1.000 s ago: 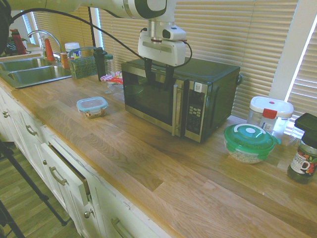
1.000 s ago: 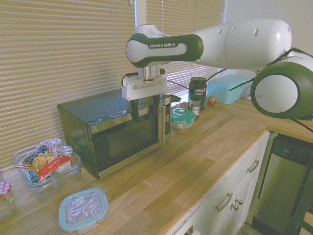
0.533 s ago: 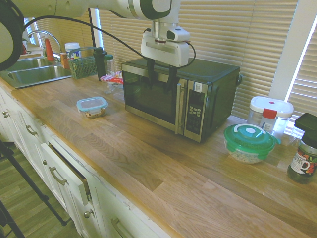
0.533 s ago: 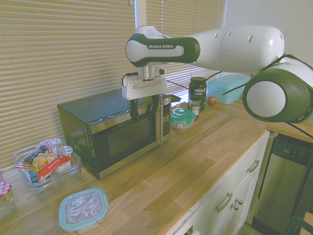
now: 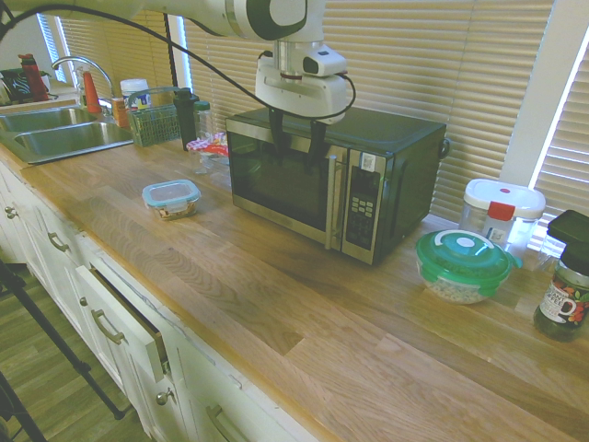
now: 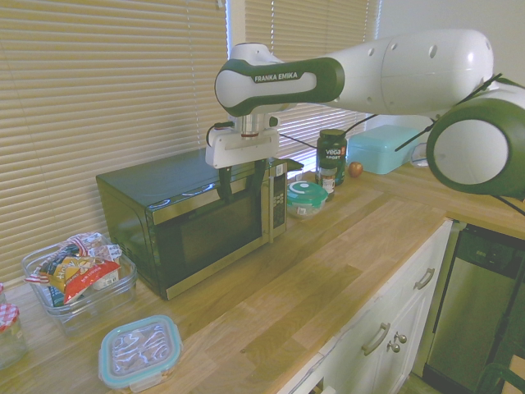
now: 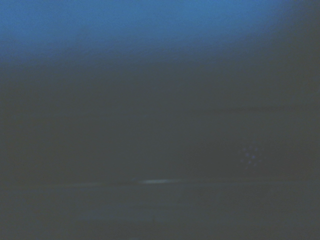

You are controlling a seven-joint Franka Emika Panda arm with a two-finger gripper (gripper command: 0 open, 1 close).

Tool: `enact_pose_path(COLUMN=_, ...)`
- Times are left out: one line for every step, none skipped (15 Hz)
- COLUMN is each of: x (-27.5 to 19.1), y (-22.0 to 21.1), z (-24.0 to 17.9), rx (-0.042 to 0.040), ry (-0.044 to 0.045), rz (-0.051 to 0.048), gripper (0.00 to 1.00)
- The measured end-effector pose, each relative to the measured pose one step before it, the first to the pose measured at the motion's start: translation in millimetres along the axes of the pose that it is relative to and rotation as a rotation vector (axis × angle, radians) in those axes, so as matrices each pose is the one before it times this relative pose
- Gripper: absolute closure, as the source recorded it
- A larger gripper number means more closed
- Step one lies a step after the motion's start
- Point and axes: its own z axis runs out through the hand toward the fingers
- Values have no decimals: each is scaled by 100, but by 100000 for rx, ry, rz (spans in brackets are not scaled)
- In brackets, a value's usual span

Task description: Close the microwave

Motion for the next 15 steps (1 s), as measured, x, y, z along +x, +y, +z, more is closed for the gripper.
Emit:
enact_pose_path(x=-1063, y=131, z=-422, rx=590, ry=400, rz=-978, gripper=0)
enact_pose_path(x=-1075, y=259, z=-164, rx=201, ry=59, rz=-815, gripper=0)
enact_pose_path(x=-753, y=541, z=189, rx=-191, ry=-194, rz=-177, gripper=0)
enact_pose_path(x=-493, y=725, z=530, rx=-278, ry=-158, rz=277, gripper=0)
enact_pose_path(x=-410, y=795, z=778, rx=-350, ry=-186, rz=250, gripper=0)
enact_pose_path(x=-415, y=862, z=805, rx=-435, ry=-257, rz=66, gripper=0)
enact_pose_path(x=-520, y=840, z=692, rx=-341, ry=-255, rz=-115, gripper=0)
enact_pose_path(x=-679, y=835, z=489, rx=-216, ry=-231, rz=-208, gripper=0)
enact_pose_path(x=-816, y=811, z=315, rx=12, ry=-63, rz=-346, gripper=0)
enact_pose_path(x=-886, y=854, z=244, rx=199, ry=116, rz=-395, gripper=0)
enact_pose_path(x=-965, y=920, z=248, rx=186, ry=99, rz=-427, gripper=0)
enact_pose_path(x=-959, y=978, z=305, rx=93, ry=15, rz=-479, gripper=0)
enact_pose_path(x=-1040, y=1068, z=336, rx=-2, ry=-86, rz=-548, gripper=0)
enact_pose_path(x=-1072, y=1082, z=319, rx=-91, ry=-190, rz=-511, gripper=0)
enact_pose_path(x=-1086, y=1110, z=411, rx=15, ry=-81, rz=-426, gripper=0)
